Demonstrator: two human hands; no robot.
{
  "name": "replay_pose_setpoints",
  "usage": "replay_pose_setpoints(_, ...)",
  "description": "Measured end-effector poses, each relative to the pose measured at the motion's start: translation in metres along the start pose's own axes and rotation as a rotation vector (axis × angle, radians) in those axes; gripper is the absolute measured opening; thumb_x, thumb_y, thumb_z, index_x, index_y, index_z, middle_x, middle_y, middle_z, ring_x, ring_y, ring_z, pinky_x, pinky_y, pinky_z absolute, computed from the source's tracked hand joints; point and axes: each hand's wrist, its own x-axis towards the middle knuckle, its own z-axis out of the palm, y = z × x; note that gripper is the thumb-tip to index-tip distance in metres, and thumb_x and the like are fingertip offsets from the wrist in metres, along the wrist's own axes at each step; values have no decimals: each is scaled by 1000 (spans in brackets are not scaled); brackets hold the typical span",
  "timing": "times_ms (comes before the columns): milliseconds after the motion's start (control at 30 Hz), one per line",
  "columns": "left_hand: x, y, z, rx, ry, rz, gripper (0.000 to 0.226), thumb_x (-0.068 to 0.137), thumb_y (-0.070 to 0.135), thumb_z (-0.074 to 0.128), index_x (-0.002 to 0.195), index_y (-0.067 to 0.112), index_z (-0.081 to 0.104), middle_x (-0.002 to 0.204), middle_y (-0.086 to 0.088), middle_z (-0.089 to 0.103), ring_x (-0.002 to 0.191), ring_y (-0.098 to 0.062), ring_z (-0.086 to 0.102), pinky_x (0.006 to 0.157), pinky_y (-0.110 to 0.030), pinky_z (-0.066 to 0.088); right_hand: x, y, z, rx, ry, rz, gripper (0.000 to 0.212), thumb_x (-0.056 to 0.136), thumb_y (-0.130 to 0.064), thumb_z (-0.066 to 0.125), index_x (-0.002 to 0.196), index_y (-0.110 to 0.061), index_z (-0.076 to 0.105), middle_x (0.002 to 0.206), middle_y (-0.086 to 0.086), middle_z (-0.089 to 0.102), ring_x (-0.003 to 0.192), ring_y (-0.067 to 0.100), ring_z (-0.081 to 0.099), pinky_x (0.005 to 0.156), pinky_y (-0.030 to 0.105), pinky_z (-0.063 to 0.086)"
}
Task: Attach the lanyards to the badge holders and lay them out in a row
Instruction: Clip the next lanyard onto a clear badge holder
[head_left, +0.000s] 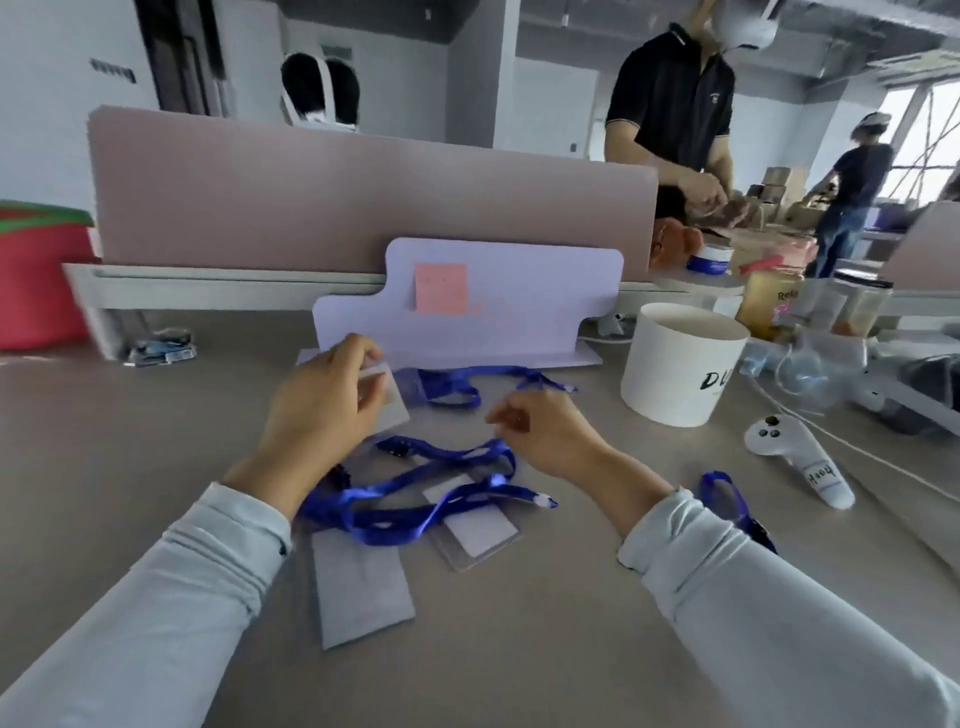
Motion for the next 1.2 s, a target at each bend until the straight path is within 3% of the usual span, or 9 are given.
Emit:
replay_pose_setpoints(200, 7, -65, -21, 53, 63, -199, 17, 87, 18, 57, 103, 13, 54, 94, -11, 67, 75, -34, 62, 58, -35, 46, 55, -42, 48, -40, -102, -90, 17, 88, -15, 54, 97, -22, 66, 91, -7, 62, 85, 14, 60, 79, 25, 49)
replay_pose_setpoints(400, 8, -80, -14, 18, 45, -277, 17, 88, 20, 57, 104, 17, 55, 101, -5, 65, 79, -29, 62, 63, -36, 50, 92, -55, 70, -130, -191, -81, 23, 93, -14, 47, 105, -13, 66, 108, 0, 67, 94, 19, 62, 81, 27, 49)
replay_pose_setpoints(500, 6, -84, -12, 9, 29, -296, 18, 89, 23, 56, 106, 18, 55, 104, -3, 65, 79, -27, 63, 64, -36, 52, 105, -55, 74, -159, -219, -65, 24, 94, -17, 45, 100, -10, 67, 103, 5, 68, 82, 19, 60, 74, 29, 47)
replay_pose_setpoints(633, 6, -88, -10, 11, 21, -295, 17, 88, 23, 57, 104, 18, 55, 99, -2, 66, 71, -23, 61, 60, -29, 47, 111, -56, 71, -55, -375, -46, 27, 81, -36, 67, 95, -13, 68, 83, -6, 62, 76, 9, 56, 68, 21, 45)
replay_pose_setpoints(733, 5, -86, -7, 13, 5, -305, 18, 88, 22, 57, 106, 17, 56, 99, -1, 65, 66, -18, 52, 59, -26, 39, 113, -55, 72, -116, -437, -58, 26, 79, -30, 71, 96, -11, 68, 80, -6, 62, 69, 5, 55, 64, 17, 44)
replay_pose_setpoints(867, 4, -84, -6, 1, 3, -278, 17, 88, 22, 58, 104, 18, 56, 97, 1, 65, 65, -14, 50, 59, -24, 38, 115, -56, 74, -52, -369, -65, 11, 82, -24, 69, 83, -14, 69, 72, -6, 63, 67, 6, 55, 62, 17, 45)
replay_pose_setpoints(1000, 5, -81, -6, 0, 0, -263, 17, 88, 22, 59, 104, 17, 57, 95, 1, 65, 63, -14, 51, 58, -24, 38, 120, -60, 69, 99, -141, -79, 5, 81, -18, 68, 84, -15, 67, 77, -7, 62, 70, 6, 55, 57, 12, 39)
replay_pose_setpoints(1100, 5, -78, -9, -2, 4, -244, 16, 87, 21, 59, 103, 17, 57, 94, 1, 65, 63, -14, 52, 55, -22, 37, 121, -65, 57, 324, 1, -58, 11, 82, -7, 65, 90, -14, 69, 79, -7, 65, 73, 6, 58, 58, 6, 44)
replay_pose_setpoints(1200, 6, -72, -11, -22, 3, -203, 16, 87, 21, 59, 103, 16, 58, 93, 2, 65, 66, -14, 55, 53, -18, 39, 118, -68, 43, 451, 75, -80, 16, 86, -9, 62, 96, -16, 71, 83, -9, 66, 72, 1, 58, 62, 4, 46)
